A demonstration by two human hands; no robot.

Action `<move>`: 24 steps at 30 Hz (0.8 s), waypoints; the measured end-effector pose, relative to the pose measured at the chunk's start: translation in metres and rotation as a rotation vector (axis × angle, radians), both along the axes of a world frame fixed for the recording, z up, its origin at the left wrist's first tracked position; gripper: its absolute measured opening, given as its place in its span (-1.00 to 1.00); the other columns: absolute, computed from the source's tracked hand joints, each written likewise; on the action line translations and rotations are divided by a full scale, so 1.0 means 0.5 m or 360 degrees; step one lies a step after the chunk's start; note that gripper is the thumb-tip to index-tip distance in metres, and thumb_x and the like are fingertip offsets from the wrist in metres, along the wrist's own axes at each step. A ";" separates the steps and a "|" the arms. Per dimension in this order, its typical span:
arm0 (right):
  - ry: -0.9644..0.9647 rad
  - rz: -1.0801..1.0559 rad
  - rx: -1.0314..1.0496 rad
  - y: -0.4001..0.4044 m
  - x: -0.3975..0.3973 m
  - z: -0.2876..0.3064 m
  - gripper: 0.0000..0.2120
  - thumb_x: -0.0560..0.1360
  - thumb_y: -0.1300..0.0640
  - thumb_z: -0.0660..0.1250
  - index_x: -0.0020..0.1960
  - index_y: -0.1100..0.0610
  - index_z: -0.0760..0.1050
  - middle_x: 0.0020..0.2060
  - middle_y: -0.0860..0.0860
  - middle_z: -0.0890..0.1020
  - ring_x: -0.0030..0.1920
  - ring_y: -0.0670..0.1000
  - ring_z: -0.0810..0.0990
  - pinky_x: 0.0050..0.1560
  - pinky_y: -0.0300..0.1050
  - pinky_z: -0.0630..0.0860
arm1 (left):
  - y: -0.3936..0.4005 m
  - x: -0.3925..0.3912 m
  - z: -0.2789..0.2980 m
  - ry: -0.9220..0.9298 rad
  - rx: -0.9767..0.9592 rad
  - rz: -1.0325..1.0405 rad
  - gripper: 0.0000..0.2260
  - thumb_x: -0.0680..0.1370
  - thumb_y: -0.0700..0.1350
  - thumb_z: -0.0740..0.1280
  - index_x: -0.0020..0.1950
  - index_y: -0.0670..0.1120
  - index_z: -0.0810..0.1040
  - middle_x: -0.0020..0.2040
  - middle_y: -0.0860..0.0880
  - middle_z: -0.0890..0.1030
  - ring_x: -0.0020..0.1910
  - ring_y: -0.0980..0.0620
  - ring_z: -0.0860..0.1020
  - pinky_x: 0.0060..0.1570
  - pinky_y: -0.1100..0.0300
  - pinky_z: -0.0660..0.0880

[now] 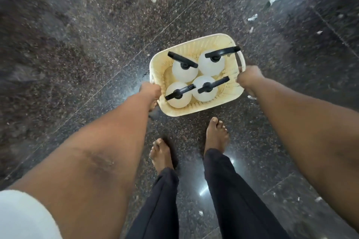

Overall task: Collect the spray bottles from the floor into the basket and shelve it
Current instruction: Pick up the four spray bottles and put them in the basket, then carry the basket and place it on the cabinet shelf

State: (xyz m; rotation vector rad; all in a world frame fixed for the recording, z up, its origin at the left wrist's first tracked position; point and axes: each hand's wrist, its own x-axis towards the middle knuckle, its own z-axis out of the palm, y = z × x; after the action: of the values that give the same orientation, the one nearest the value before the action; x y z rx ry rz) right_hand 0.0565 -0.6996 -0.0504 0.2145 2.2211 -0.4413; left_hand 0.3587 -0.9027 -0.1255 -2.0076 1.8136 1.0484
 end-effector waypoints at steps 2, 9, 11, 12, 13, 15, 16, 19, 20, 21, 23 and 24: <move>-0.0018 -0.0160 -0.0081 0.045 0.015 0.059 -0.68 0.55 0.32 0.20 0.28 0.36 0.43 0.11 0.23 0.60 0.08 0.21 0.61 0.10 0.05 0.59 | -0.006 -0.155 0.181 -0.0194 0.0007 -0.0116 -0.78 0.59 -0.17 0.15 0.14 -0.17 0.52 0.02 -0.18 0.53 0.03 -0.10 0.51 0.07 0.01 0.42; 0.0024 -0.0563 -0.0354 0.230 0.086 0.180 -0.68 0.48 0.37 0.19 0.19 0.24 0.51 0.04 0.14 0.64 0.00 0.15 0.63 0.01 0.01 0.61 | 0.097 -0.256 0.432 0.0110 0.0427 -0.0433 -0.85 0.45 -0.36 0.24 -0.03 -0.31 0.55 -0.21 -0.22 0.52 -0.26 -0.08 0.54 -0.08 0.00 0.56; 0.0031 -0.0656 -0.0398 0.306 0.124 0.200 -0.70 0.47 0.38 0.17 0.15 0.22 0.53 0.01 0.13 0.64 -0.01 0.15 0.63 0.05 0.04 0.61 | 0.167 -0.238 0.469 0.0171 0.0376 -0.0573 -0.84 0.46 -0.38 0.23 0.00 -0.30 0.53 -0.22 -0.23 0.53 -0.30 -0.10 0.56 -0.08 -0.03 0.58; 0.0024 -0.0707 -0.0427 0.346 0.147 0.213 -0.68 0.45 0.38 0.17 0.13 0.21 0.54 0.00 0.14 0.65 -0.02 0.15 0.64 0.07 0.11 0.61 | 0.203 -0.225 0.488 0.0203 0.0341 -0.0608 -0.84 0.46 -0.39 0.23 0.00 -0.31 0.53 -0.23 -0.23 0.54 -0.32 -0.12 0.56 -0.09 -0.03 0.60; 0.0020 -0.0754 -0.0443 0.393 0.170 0.217 -0.68 0.42 0.36 0.17 0.09 0.19 0.56 -0.01 0.15 0.67 -0.05 0.16 0.66 0.05 0.17 0.61 | 0.242 -0.210 0.508 0.0230 0.0327 -0.0618 -0.84 0.46 -0.40 0.23 -0.01 -0.31 0.53 -0.22 -0.24 0.55 -0.30 -0.14 0.58 -0.07 -0.06 0.61; -0.0008 -0.0829 -0.0427 0.478 0.221 0.230 -0.71 0.39 0.31 0.19 0.04 0.18 0.57 -0.02 0.16 0.68 -0.08 0.15 0.67 0.03 0.18 0.61 | 0.315 -0.173 0.542 0.0235 0.0336 -0.0664 -0.86 0.45 -0.40 0.22 -0.05 -0.32 0.53 -0.15 -0.27 0.58 -0.20 -0.20 0.62 -0.03 -0.14 0.61; -0.0018 -0.0892 -0.0421 0.524 0.256 0.244 -0.74 0.41 0.29 0.22 0.06 0.20 0.56 0.01 0.15 0.67 -0.06 0.15 0.66 0.04 0.16 0.61 | 0.355 -0.150 0.558 0.0225 0.0356 -0.0708 -0.87 0.45 -0.41 0.22 -0.08 -0.32 0.52 -0.13 -0.28 0.59 -0.16 -0.22 0.62 -0.02 -0.15 0.60; -0.0007 -0.1043 -0.0429 0.663 0.377 0.289 -0.72 0.46 0.17 0.28 0.15 0.20 0.53 0.06 0.13 0.63 0.04 0.15 0.63 0.09 0.10 0.59 | 0.483 -0.090 0.603 0.0122 0.0385 -0.0844 -0.93 0.45 -0.39 0.24 -0.15 -0.31 0.51 -0.18 -0.26 0.58 -0.16 -0.20 0.61 -0.01 -0.12 0.60; 0.0001 -0.1106 -0.0410 0.721 0.420 0.295 -0.70 0.46 0.14 0.28 0.16 0.20 0.54 0.06 0.14 0.63 0.03 0.16 0.63 0.09 0.12 0.60 | 0.536 -0.075 0.613 0.0098 0.0397 -0.0891 -0.93 0.45 -0.37 0.25 -0.14 -0.31 0.52 -0.20 -0.25 0.58 -0.17 -0.20 0.62 0.00 -0.13 0.59; -0.0008 -0.1185 -0.0416 0.780 0.464 0.304 -0.71 0.48 0.13 0.28 0.16 0.21 0.54 0.05 0.16 0.64 0.04 0.17 0.64 0.09 0.13 0.59 | 0.593 -0.059 0.624 0.0070 0.0420 -0.0935 -0.93 0.45 -0.36 0.26 -0.12 -0.31 0.53 -0.23 -0.24 0.58 -0.19 -0.20 0.62 0.01 -0.13 0.59; -0.0024 -0.1325 -0.0428 0.913 0.545 0.306 -0.76 0.52 0.15 0.27 0.13 0.24 0.54 0.04 0.18 0.64 0.04 0.19 0.63 0.11 0.13 0.58 | 0.720 -0.035 0.641 0.0049 0.0450 -0.1025 -0.94 0.48 -0.37 0.24 -0.13 -0.31 0.50 -0.28 -0.22 0.55 -0.28 -0.16 0.57 -0.09 -0.04 0.59; -0.0027 -0.1367 -0.0414 0.971 0.581 0.301 -0.80 0.51 0.16 0.28 0.08 0.21 0.56 0.03 0.19 0.65 0.02 0.20 0.64 0.09 0.16 0.58 | 0.778 -0.022 0.647 0.0017 0.0438 -0.1082 -0.93 0.48 -0.39 0.23 -0.16 -0.31 0.49 -0.28 -0.22 0.53 -0.29 -0.16 0.56 -0.15 -0.01 0.57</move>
State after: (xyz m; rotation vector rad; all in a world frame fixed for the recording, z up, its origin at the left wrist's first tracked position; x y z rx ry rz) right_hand 0.3468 -0.2143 0.1003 1.0329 1.9349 -1.1640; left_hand 0.3478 -0.5137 0.1980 -1.0961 1.9972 1.0048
